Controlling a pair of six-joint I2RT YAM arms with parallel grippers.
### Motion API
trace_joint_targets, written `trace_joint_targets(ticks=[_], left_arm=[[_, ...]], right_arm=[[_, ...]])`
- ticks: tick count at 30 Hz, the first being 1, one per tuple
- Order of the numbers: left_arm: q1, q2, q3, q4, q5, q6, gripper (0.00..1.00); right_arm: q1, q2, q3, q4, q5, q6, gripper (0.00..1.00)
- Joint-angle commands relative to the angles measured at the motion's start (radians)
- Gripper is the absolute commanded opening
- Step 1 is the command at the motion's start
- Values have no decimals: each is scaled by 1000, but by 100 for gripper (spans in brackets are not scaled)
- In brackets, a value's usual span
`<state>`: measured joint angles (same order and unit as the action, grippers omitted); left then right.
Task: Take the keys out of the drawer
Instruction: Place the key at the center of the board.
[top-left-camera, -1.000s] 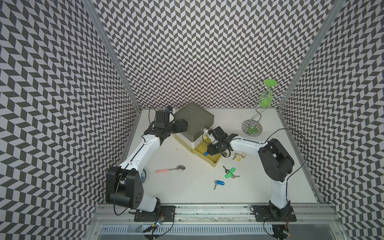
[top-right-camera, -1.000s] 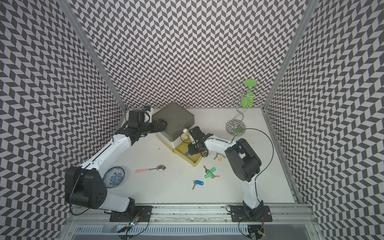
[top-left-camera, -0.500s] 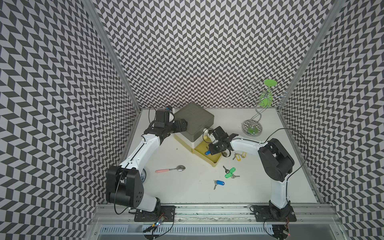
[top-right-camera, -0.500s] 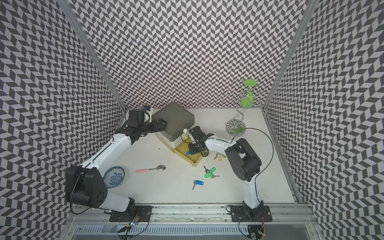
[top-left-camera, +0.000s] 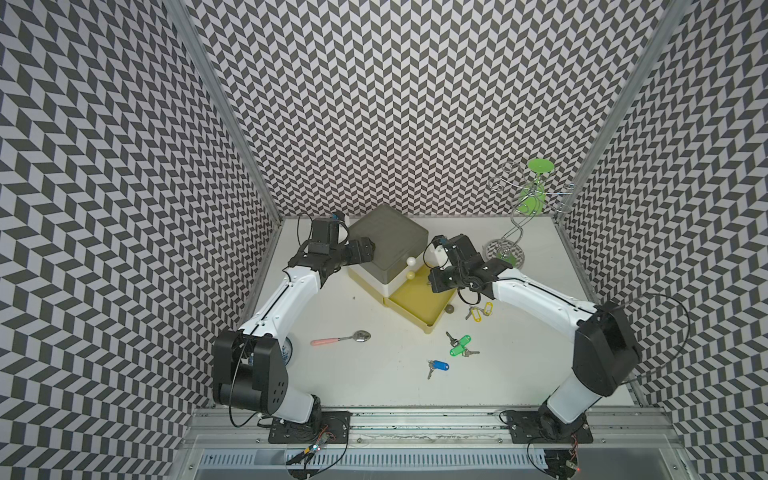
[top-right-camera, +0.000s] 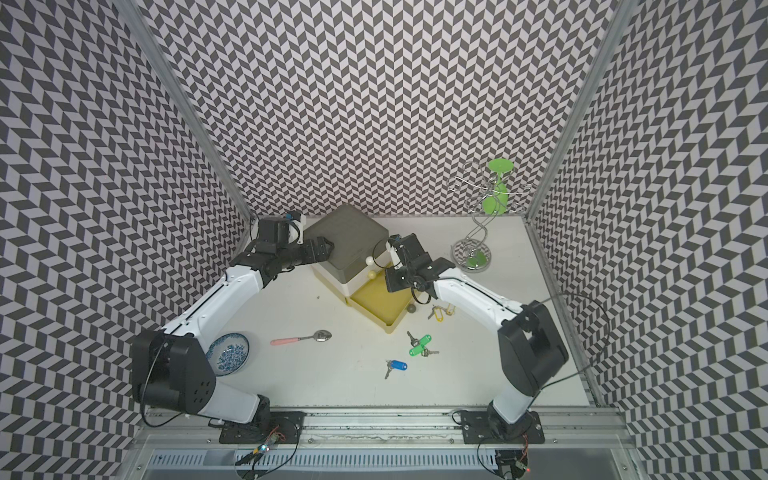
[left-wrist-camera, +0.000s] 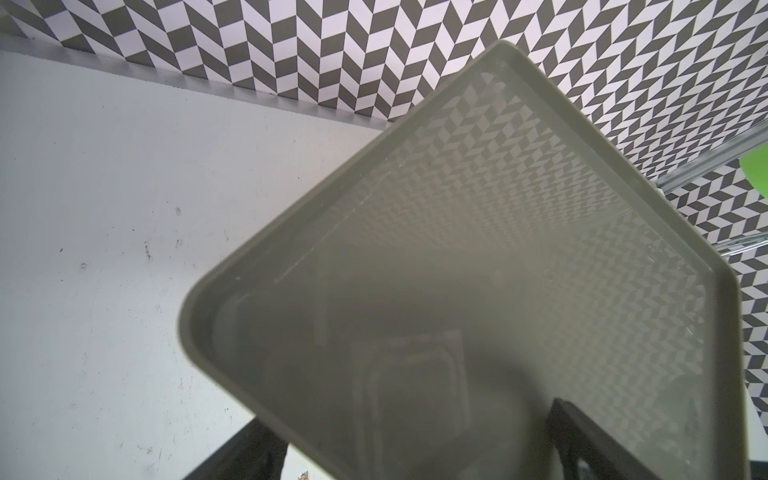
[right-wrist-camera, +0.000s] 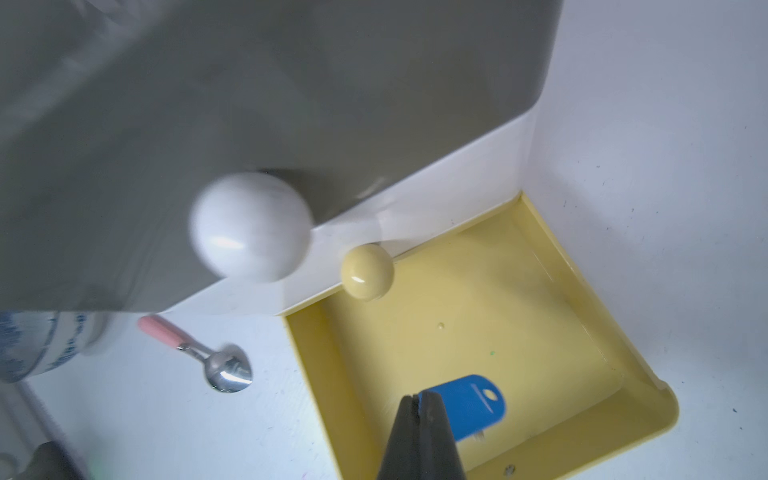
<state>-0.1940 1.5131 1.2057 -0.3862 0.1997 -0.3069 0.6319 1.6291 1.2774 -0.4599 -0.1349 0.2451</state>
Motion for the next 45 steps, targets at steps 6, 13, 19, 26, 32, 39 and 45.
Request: trace_joint_targets(ticks=[6,13,19,26,32,39,45], left_arm=[[-19,99,-54,-160,-18,90,100],[-19,99,-58,-161,-19,91,100],[-21,91,-82,-160,-18,92,100],[-23,76,-94,-163,-21,95,100],[-22,71,-98,-160,-17,99,100],[-22,70,-101,-158,-11,99,100],[-24,68,-105,-155,-6,99,100]], right_arm=[[41,-189,-132,-82,-200,21,0],[187,-247,-263,-65,-237,32,0],[252,-258,-354,-19,-271,53,0],[307,-212,-416,27,-286,31,0],[344,-149,-429,74,-300,36,0],[349,-93,-452,125,-306,44,0],[350,-58,-459,150,-286,46,1]])
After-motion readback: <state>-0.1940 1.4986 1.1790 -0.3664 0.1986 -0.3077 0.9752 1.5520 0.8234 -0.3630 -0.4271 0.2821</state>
